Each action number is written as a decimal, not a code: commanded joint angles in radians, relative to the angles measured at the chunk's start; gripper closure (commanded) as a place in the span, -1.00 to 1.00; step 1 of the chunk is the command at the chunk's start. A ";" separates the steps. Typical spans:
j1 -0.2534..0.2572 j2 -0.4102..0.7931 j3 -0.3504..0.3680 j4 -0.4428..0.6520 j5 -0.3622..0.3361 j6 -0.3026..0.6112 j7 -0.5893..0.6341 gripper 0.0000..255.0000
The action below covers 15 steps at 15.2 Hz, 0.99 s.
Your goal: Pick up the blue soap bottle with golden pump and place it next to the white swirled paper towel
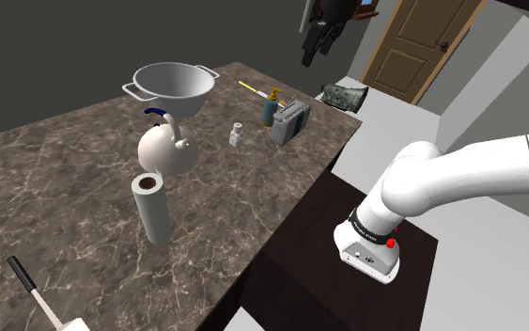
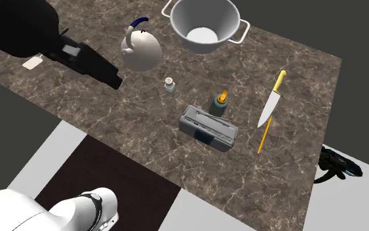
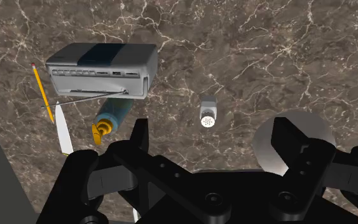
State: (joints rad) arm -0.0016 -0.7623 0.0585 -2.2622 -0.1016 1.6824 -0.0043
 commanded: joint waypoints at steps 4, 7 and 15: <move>-0.011 0.054 -0.052 -0.022 -0.013 0.078 -0.046 -1.00; -0.021 0.120 -0.103 -0.032 -0.021 0.154 -0.093 -1.00; -0.036 0.342 -0.234 0.001 -0.006 0.341 -0.229 -1.00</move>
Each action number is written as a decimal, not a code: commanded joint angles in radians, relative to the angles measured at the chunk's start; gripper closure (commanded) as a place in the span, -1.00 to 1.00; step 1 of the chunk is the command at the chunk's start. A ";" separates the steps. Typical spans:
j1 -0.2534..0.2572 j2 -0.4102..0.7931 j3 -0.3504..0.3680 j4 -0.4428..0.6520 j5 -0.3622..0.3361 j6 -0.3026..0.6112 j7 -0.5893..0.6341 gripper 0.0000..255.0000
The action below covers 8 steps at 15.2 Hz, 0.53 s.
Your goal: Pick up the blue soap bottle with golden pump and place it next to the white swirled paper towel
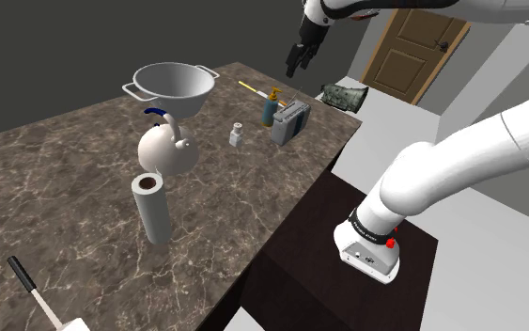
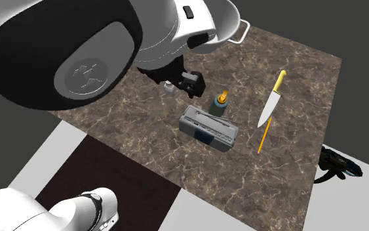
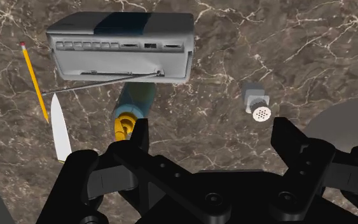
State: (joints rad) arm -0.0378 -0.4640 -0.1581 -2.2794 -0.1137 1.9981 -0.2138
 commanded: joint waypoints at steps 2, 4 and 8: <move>-0.001 0.108 -0.048 0.039 0.021 0.066 -0.058 -1.00; -0.001 0.176 -0.078 0.066 0.042 0.103 -0.099 -1.00; -0.004 0.320 -0.130 0.136 0.103 0.165 -0.189 -1.00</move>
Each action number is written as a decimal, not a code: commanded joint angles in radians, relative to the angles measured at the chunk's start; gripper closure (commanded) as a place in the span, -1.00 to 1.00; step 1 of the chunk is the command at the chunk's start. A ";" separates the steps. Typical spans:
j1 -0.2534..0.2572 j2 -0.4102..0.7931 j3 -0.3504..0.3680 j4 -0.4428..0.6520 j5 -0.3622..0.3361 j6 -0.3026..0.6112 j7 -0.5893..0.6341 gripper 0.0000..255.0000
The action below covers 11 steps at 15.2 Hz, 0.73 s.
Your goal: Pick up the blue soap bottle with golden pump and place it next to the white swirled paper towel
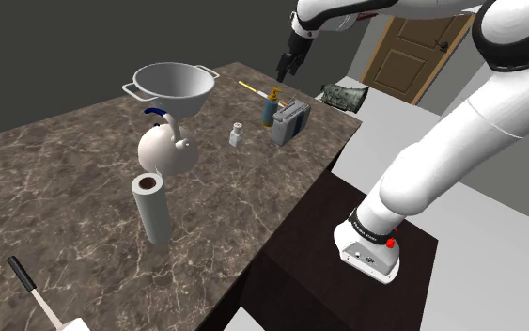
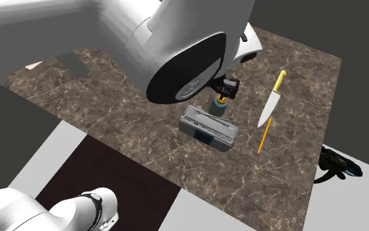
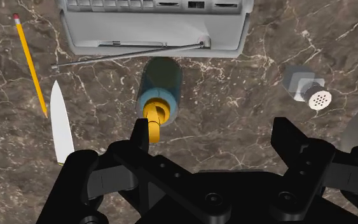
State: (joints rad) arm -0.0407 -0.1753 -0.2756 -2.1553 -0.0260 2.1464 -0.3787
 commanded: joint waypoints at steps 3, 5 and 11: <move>-0.010 0.146 -0.042 0.078 0.077 0.049 -0.098 -1.00; -0.022 0.225 -0.054 0.130 0.124 0.063 -0.148 -1.00; -0.029 0.291 -0.052 0.126 0.160 0.125 -0.178 -1.00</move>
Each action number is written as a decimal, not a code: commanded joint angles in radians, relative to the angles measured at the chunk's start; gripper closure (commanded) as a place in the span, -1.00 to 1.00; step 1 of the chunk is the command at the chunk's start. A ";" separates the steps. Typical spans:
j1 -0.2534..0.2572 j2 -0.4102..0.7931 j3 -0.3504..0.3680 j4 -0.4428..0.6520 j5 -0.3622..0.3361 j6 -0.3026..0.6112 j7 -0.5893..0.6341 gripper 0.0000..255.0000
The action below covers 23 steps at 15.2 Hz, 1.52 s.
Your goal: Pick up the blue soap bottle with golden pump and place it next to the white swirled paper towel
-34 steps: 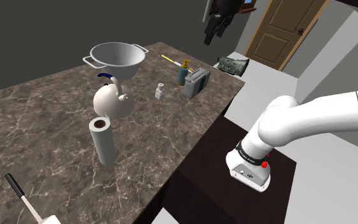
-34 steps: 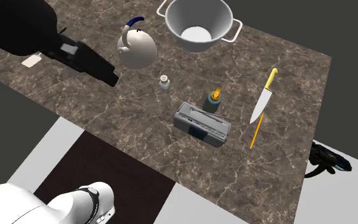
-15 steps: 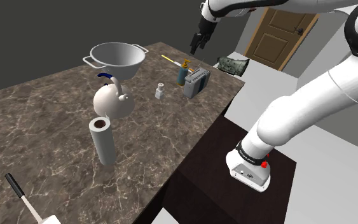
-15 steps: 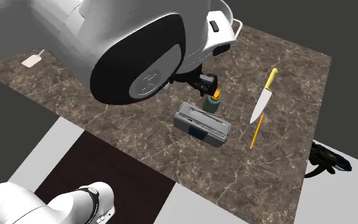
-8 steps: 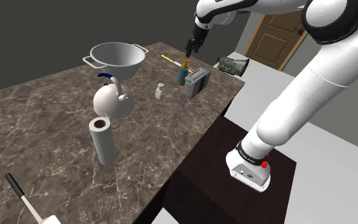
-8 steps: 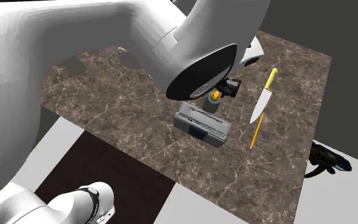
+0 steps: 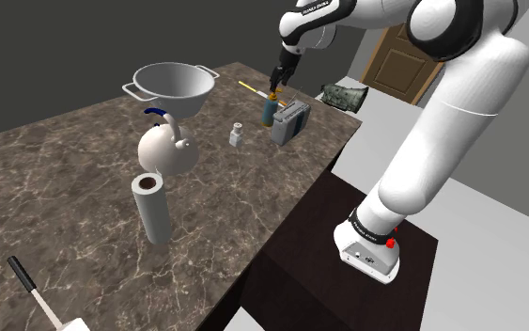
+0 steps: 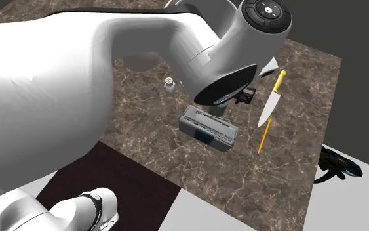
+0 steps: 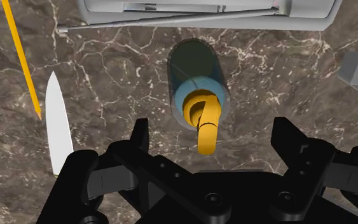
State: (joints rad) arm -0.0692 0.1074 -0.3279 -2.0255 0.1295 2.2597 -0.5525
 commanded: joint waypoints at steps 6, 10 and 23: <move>-0.002 0.030 0.003 -0.013 0.017 0.041 -0.012 -1.00; -0.002 0.030 0.003 -0.013 0.017 0.041 -0.012 -1.00; 0.000 0.011 0.001 0.007 0.005 0.004 -0.002 1.00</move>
State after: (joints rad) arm -0.0690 0.1254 -0.3258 -2.0244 0.1382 2.2760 -0.5561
